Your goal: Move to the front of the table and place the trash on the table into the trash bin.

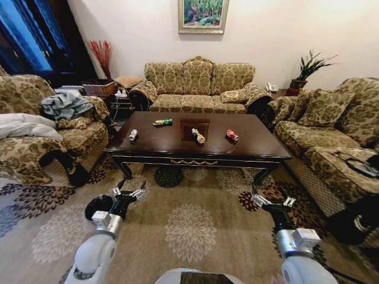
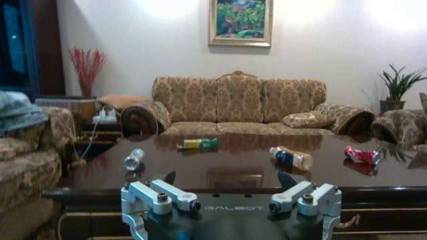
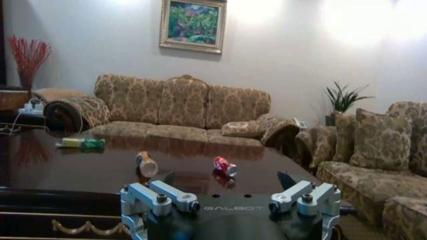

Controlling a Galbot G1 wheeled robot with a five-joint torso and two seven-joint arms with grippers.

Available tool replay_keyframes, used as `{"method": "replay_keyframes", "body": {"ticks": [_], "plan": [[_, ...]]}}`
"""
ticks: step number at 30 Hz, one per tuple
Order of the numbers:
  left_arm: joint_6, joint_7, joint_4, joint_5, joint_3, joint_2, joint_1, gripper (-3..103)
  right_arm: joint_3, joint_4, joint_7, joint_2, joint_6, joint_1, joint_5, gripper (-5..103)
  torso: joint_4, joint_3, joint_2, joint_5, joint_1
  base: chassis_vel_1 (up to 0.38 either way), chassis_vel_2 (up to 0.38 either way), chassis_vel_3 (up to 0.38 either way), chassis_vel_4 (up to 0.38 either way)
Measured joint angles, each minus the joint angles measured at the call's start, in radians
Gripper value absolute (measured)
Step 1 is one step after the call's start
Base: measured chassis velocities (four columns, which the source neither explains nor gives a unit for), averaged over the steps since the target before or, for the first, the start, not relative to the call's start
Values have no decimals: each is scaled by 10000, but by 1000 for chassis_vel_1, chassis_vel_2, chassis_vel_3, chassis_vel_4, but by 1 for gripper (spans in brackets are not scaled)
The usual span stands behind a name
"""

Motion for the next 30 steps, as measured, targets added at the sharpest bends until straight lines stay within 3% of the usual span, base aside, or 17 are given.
{"method": "replay_keyframes", "body": {"ticks": [17, 30], "plan": [[-112, 67, -69, 79, -203, 16, 46, 100, -747, 102, 177, 167, -20, 238, -425, 100, 1, -4, -6, -1, -1, 245, 225, -239, -226], [-123, 144, 119, 179, -201, -22, 198, 100, -1191, -95, 569, 267, 135, 341, -693, 100, 2, -215, -388, -7, -169, 238, 229, -233, -250]]}}
